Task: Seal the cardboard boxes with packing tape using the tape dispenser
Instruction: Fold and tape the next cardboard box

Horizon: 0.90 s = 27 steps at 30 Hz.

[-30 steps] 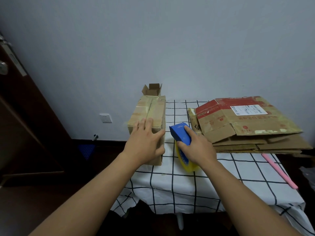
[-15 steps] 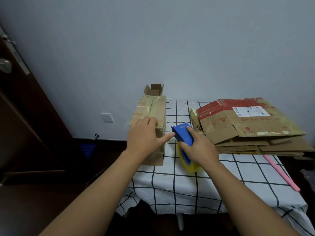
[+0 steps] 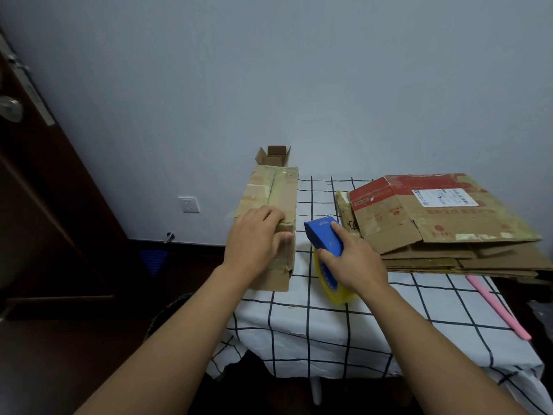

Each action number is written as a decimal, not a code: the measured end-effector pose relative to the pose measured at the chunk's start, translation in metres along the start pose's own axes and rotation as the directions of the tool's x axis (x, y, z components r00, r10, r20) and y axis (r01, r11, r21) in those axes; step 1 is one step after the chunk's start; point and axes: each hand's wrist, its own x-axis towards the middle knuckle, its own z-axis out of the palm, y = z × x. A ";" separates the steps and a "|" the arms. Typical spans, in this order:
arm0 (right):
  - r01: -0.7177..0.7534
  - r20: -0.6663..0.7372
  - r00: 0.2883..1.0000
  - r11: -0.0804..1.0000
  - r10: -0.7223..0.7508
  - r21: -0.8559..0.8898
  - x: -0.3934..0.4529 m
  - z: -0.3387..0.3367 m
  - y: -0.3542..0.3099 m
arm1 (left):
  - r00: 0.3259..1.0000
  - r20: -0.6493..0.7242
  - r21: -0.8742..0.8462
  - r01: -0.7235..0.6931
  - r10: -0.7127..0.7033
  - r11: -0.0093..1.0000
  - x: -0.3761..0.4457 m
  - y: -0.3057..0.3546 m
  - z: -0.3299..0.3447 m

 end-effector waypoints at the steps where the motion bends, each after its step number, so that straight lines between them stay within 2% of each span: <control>1: 0.000 0.001 1.000 1.000 0.000 0.001 0.000 0.000 0.000 | 1.000 -0.003 -0.007 -0.003 0.003 1.000 0.001 -0.001 0.000; 9: -0.002 -0.007 1.000 1.000 0.002 0.031 -0.001 0.001 0.000 | 0.997 -0.024 -0.008 -0.067 0.067 0.998 0.003 -0.004 0.003; 19: -0.005 -0.011 1.000 1.000 0.006 0.018 -0.001 0.000 0.001 | 0.992 0.046 0.006 -0.117 0.116 0.993 0.005 -0.010 -0.005; 23: -0.010 -0.006 1.000 1.000 0.010 0.021 -0.001 0.000 0.000 | 0.990 0.011 0.045 -0.140 0.140 0.989 0.004 -0.011 -0.003; 27: -0.011 -0.004 1.000 0.999 0.011 0.033 -0.002 0.000 0.001 | 0.993 0.059 -0.031 -0.102 0.103 0.994 0.007 -0.011 -0.007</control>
